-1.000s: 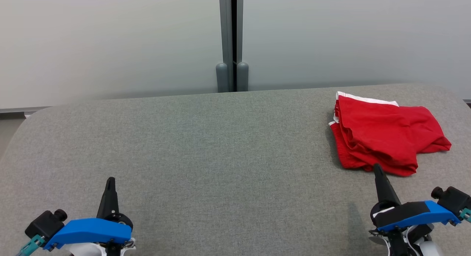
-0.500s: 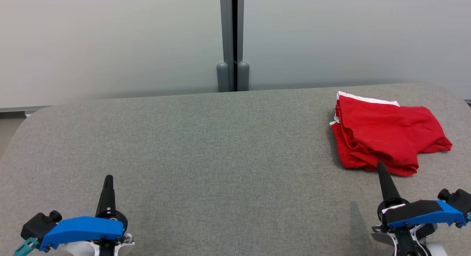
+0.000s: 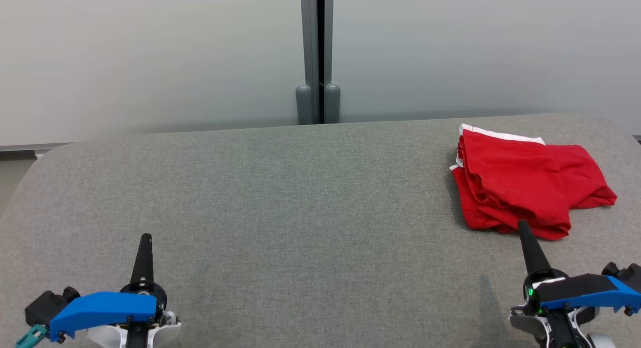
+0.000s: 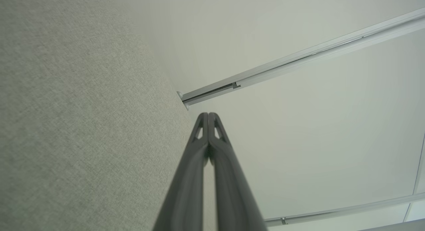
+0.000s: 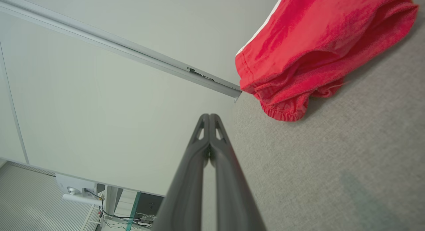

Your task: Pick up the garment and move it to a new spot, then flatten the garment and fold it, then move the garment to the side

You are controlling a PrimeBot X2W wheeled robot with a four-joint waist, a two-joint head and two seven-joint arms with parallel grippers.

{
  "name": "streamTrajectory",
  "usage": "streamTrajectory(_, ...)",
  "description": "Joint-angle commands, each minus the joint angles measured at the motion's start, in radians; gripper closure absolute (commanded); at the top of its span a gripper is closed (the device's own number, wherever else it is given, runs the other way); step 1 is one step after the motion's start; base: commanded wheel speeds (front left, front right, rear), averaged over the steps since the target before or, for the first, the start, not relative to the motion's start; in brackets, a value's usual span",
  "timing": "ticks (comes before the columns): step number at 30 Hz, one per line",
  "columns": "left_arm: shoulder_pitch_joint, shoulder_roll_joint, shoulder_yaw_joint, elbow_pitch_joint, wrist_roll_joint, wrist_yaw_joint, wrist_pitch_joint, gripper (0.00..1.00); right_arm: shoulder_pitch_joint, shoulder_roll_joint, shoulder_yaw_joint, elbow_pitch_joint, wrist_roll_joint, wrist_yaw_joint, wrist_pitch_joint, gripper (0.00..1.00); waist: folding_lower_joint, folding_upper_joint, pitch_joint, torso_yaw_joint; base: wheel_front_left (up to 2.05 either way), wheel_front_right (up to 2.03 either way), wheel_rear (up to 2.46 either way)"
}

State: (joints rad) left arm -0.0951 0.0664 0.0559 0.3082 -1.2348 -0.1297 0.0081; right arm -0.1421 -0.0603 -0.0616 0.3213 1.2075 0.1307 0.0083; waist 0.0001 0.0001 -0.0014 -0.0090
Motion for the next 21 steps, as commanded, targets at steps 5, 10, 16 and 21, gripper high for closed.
streamTrajectory(5,-0.021,-0.001,0.014,-0.019,-0.055,-0.001,0.017,1.00,0.007,0.001,-0.010,-0.022,0.061,0.000,0.018,1.00,-0.0001,-0.0001,0.000,0.001,0.00,0.00,0.00)
streamTrajectory(10,-0.021,-0.003,0.020,-0.025,-0.097,-0.001,0.028,1.00,0.012,0.003,-0.016,-0.030,0.104,0.000,0.028,1.00,-0.0001,-0.0001,0.001,0.002,0.00,0.00,0.00)
streamTrajectory(16,-0.021,-0.005,0.026,-0.032,-0.145,-0.001,0.042,1.00,0.017,0.004,-0.023,-0.039,0.155,0.000,0.043,1.00,-0.0001,-0.0001,0.001,0.003,0.00,0.00,0.00)
streamTrajectory(21,-0.020,-0.007,0.032,-0.037,-0.181,-0.001,0.053,1.00,0.022,0.005,-0.028,-0.045,0.196,0.000,0.052,1.00,-0.0001,-0.0001,0.002,0.004,0.00,0.00,0.00)
